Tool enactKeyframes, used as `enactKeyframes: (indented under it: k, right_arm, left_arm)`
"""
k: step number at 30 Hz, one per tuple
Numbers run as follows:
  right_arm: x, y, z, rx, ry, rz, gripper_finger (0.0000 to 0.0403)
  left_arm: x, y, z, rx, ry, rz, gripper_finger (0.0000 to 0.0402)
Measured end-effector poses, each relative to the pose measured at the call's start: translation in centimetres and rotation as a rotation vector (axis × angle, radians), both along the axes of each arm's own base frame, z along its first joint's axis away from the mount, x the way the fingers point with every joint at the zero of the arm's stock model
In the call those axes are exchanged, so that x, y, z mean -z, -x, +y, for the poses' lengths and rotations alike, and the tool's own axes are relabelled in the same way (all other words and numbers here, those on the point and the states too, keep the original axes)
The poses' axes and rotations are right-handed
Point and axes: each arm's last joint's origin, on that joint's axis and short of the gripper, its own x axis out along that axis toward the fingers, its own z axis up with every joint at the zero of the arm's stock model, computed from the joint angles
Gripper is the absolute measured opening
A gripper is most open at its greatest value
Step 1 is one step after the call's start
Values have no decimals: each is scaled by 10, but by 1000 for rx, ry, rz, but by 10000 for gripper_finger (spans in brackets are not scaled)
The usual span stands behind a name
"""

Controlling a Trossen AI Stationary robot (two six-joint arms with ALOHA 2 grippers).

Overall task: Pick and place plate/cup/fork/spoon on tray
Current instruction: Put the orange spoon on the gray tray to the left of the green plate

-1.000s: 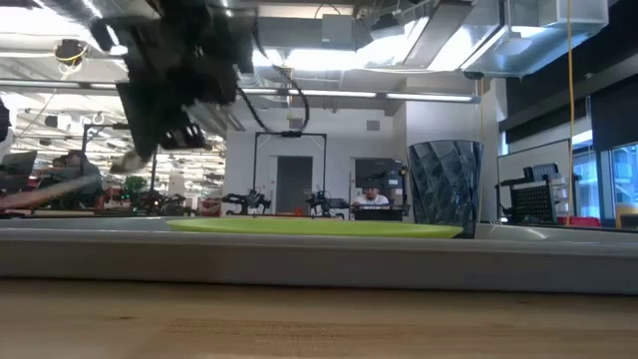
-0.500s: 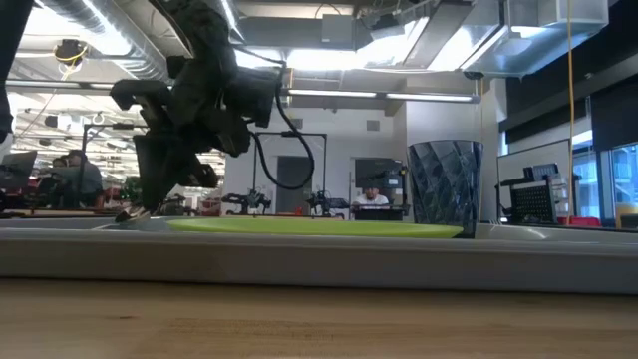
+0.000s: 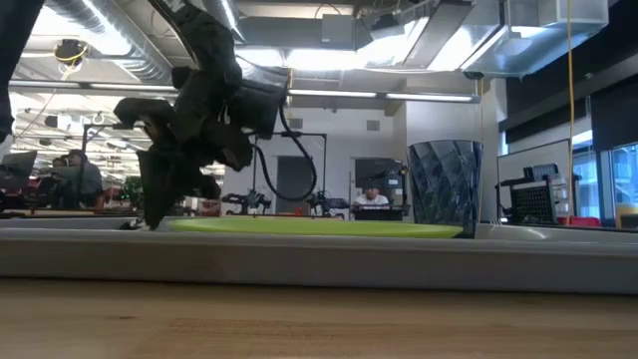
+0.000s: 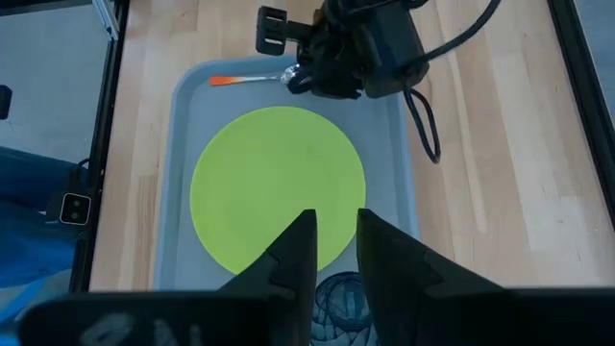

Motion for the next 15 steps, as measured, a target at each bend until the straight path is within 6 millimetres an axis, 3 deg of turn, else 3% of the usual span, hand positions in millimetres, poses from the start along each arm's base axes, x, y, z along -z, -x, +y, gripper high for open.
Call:
enactKeyframes:
  k: [7,15]
  right_arm:
    - [0,0,0,0,0,0,78]
    - [0,0,0,0,0,0,78]
  left_arm:
    - [2,-1,1,2,-16,2,3]
    - [3,-1,2,-29,-62,21,40]
